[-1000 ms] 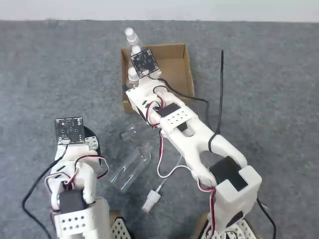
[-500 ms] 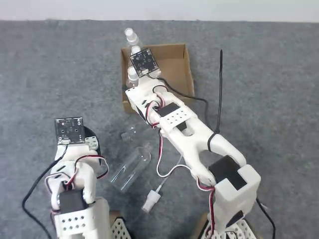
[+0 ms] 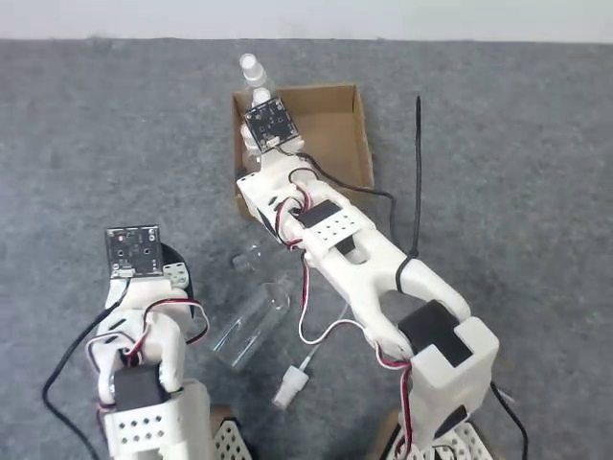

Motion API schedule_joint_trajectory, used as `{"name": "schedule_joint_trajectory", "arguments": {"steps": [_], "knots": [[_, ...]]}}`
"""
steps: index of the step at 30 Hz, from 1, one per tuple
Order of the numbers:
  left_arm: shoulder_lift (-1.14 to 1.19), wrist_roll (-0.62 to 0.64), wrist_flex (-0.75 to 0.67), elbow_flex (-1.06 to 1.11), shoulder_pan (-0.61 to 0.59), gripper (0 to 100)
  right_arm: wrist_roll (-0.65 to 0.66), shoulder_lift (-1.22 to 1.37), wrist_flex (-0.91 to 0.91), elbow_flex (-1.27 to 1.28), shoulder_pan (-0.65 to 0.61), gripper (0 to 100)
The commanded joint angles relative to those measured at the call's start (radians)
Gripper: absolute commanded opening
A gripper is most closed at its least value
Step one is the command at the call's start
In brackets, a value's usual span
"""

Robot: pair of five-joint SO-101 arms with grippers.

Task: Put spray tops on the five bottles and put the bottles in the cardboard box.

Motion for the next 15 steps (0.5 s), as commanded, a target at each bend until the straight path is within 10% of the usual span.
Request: {"name": "schedule_joint_trajectory", "arguments": {"steps": [1, 15], "knots": [[-0.017, -0.006, -0.032, -0.012, -0.006, 3, -0.005, -0.021, 0.004, -0.058, -0.008, 28.0], [-0.017, -0.006, -0.032, -0.012, -0.006, 3, -0.005, -0.03, 0.041, -0.063, -0.008, 28.2]]}}
